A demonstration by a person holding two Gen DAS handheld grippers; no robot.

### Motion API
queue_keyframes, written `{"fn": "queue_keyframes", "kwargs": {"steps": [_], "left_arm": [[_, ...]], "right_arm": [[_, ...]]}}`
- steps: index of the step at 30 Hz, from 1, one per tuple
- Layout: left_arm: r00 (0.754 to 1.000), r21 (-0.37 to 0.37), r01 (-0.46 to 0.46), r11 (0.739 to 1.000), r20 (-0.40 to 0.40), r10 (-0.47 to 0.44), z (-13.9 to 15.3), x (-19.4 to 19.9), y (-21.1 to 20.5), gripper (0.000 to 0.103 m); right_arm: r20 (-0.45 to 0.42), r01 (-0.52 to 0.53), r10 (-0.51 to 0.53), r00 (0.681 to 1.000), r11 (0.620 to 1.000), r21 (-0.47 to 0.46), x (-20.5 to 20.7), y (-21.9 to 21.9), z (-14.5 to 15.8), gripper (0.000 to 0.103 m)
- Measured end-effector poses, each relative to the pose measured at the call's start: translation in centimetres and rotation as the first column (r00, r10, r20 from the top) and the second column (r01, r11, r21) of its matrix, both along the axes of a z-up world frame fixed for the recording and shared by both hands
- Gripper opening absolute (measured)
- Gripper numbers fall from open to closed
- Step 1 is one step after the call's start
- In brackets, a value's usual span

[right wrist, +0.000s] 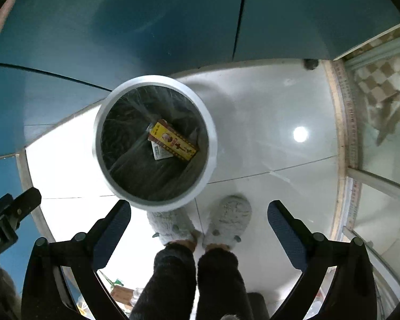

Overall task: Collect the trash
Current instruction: 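Carry both boxes down over the trash bin and open both tools, then raise both tools back toward the counter trash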

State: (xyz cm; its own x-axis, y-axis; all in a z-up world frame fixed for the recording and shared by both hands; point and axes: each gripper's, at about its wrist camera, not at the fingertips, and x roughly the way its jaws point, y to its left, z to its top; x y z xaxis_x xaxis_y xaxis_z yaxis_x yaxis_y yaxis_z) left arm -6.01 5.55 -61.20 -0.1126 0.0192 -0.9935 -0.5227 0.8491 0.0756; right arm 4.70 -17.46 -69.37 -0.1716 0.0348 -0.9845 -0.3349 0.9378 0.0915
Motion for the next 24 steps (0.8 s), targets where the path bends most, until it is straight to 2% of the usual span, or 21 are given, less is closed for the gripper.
{"fn": "queue_keyframes", "kwargs": {"steps": [5,10,20,24], "left_arm": [[1.000,0.001,0.013,1.000,0.013,-0.013,3.3,-0.4,-0.8,0.102],[1.000,-0.008,0.017,1.000,0.026,-0.017,8.3,-1.3,-1.2,0.102],[0.994,-0.035,0.054,0.998,0.097,-0.050,21.1,-2.8,-2.1,0.102],[0.988,-0.078,0.075,0.994,0.141,-0.063,25.4,-3.7,-2.1,0.102]], "right_arm": [[0.031,-0.005,0.005,1.000,1.000,-0.008,-1.0,-0.6,5.5,0.103],[0.044,-0.001,0.001,0.999,1.000,0.005,-1.7,-1.0,11.9,0.103],[0.132,-0.021,0.016,0.991,0.999,0.034,-3.1,-2.0,28.8,0.103],[0.161,-0.022,0.014,0.987,0.999,0.044,-4.0,-2.1,35.1,0.103]]}}
